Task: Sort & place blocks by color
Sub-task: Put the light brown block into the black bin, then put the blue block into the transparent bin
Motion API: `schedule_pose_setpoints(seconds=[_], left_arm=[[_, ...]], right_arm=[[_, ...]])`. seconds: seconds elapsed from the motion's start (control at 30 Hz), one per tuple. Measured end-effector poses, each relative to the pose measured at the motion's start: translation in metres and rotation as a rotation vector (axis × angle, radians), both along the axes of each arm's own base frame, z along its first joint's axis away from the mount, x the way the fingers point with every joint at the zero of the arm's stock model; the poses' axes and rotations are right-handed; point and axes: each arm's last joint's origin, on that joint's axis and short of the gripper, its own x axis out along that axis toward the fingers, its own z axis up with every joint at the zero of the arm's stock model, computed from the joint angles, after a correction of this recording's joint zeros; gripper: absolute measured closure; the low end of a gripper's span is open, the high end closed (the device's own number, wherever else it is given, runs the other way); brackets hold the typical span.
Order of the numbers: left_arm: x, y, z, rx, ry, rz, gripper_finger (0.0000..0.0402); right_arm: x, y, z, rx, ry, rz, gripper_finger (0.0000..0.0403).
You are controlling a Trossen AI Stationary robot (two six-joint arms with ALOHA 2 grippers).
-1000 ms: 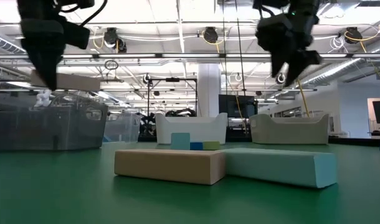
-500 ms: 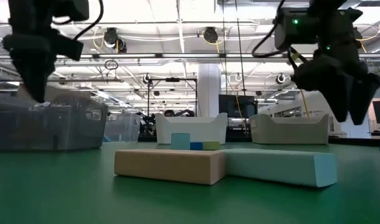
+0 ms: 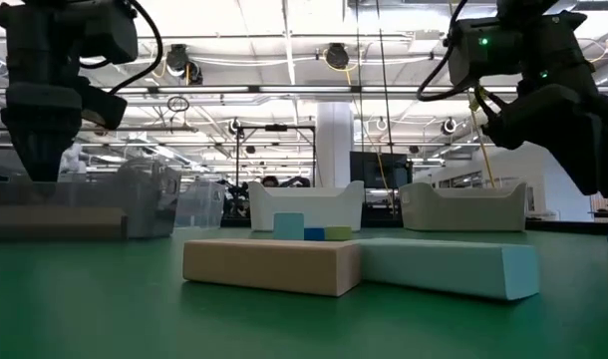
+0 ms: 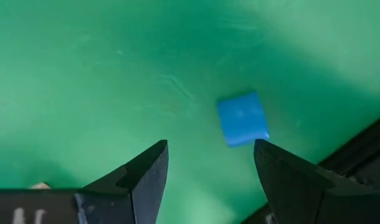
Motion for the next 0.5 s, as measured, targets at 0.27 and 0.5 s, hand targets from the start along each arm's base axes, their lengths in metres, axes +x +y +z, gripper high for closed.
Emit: schedule_pose_setpoints(seconds=[0.27,0.5], left_arm=[[0.007,-0.002,0.011,-0.026,-0.049,-0.035,0.0222],[0.024,-0.011,0.048,-0.003,-0.213,-0.198,0.0220]], right_arm=[[-0.008,0.005,-0.005,0.001,0.066,0.040,0.0177],[-0.024,0.006,-0.027,0.002,0.127,0.070,0.0177]])
